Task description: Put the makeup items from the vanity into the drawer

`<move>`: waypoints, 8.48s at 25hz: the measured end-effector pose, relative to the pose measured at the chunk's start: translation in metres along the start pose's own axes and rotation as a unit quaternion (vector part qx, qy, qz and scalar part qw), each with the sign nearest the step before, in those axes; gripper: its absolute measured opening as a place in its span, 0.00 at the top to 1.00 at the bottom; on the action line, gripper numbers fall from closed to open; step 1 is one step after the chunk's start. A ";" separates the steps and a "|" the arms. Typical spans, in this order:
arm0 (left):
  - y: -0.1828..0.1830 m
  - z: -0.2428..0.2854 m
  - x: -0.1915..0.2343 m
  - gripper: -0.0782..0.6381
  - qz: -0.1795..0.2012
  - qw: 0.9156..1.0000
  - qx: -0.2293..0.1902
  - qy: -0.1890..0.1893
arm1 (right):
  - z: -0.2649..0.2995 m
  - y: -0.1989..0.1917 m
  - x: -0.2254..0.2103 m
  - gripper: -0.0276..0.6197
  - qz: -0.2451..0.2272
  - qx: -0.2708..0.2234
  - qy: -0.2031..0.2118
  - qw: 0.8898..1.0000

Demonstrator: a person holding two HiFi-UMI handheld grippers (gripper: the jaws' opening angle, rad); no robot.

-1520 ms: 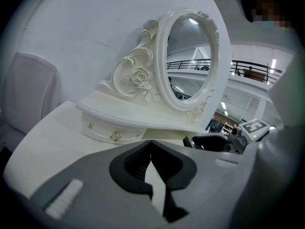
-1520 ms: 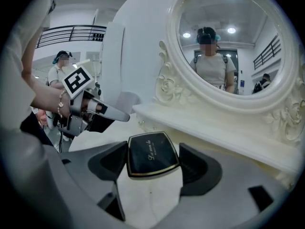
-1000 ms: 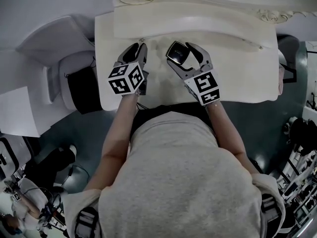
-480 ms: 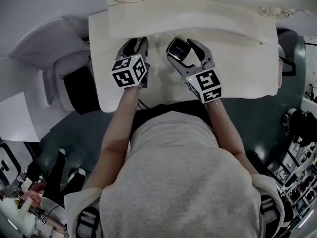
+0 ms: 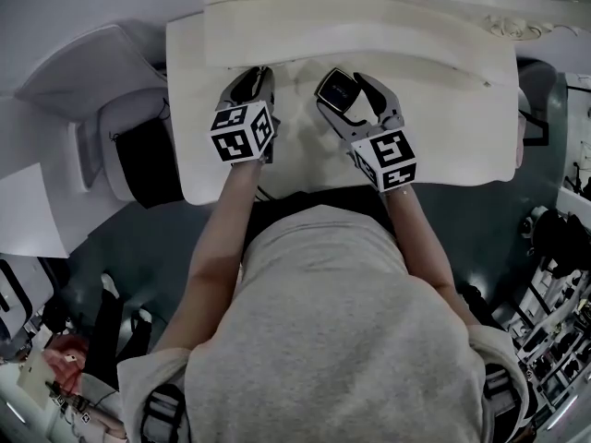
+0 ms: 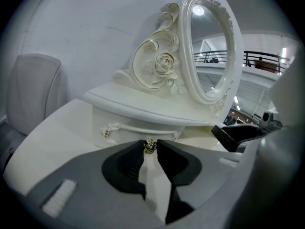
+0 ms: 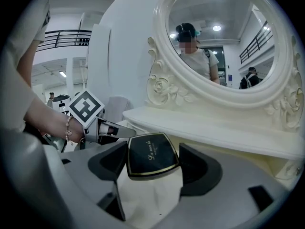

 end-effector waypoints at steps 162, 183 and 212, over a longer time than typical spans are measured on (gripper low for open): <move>0.008 0.001 -0.009 0.67 0.024 1.000 -0.003 0.004 | -0.028 -0.003 -0.030 0.95 0.139 -0.034 -0.011 0.990; 0.030 -0.035 -0.082 0.81 0.057 0.992 -0.062 -0.094 | -0.034 0.021 -0.039 0.95 0.117 -0.073 0.030 0.990; 0.011 -0.039 -0.118 0.88 0.090 0.989 -0.036 -0.110 | -0.042 0.015 -0.024 0.95 0.082 -0.064 0.032 0.994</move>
Point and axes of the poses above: the fingertips, and each gripper's own axes: z forward along the fingers, x to its left, y out of its top, the point moved 9 cm from there along -z, backward along the fingers, and after that the axes turned 7 degrees about -x, right-handed, at the moved point
